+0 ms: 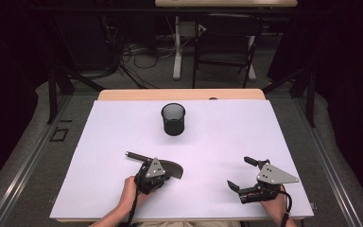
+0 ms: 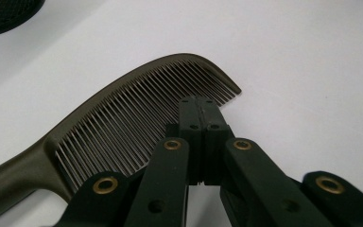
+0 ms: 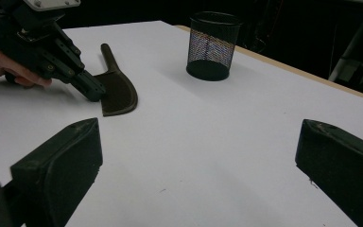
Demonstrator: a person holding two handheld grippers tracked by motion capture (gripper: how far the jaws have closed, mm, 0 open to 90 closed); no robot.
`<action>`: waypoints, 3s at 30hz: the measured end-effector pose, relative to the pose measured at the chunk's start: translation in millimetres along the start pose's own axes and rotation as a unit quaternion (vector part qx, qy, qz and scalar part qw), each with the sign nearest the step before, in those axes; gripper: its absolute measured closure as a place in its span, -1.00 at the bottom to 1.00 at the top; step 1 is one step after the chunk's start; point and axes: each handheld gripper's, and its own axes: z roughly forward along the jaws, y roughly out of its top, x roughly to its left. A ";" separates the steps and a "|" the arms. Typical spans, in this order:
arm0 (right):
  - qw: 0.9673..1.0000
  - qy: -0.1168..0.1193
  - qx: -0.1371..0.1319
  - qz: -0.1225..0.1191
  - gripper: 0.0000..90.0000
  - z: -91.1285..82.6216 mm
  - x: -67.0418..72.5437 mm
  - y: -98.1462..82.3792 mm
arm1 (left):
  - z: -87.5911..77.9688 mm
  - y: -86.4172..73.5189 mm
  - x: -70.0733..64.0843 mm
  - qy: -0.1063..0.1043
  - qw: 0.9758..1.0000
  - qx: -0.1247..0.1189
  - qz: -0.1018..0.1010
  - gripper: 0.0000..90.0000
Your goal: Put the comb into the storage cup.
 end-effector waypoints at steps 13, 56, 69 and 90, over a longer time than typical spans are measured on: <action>1.000 0.001 0.002 0.002 -0.98 -0.2 -0.1 -0.2 | 6.4 5.2 2.8 0.008 1.000 -0.001 0.003 1.00; 1.000 0.003 0.007 -0.002 -0.98 -0.5 -3.2 -0.4 | -61.0 10.5 38.1 0.034 0.995 0.042 0.083 -0.96; 1.000 0.002 0.009 -0.002 -0.98 0.3 -3.9 -1.0 | -69.7 13.1 66.8 0.037 0.983 0.101 0.146 -1.00; 1.000 0.009 0.011 -0.001 -0.98 1.2 -3.7 -1.6 | -49.5 36.1 87.7 0.028 0.949 0.197 0.245 -1.00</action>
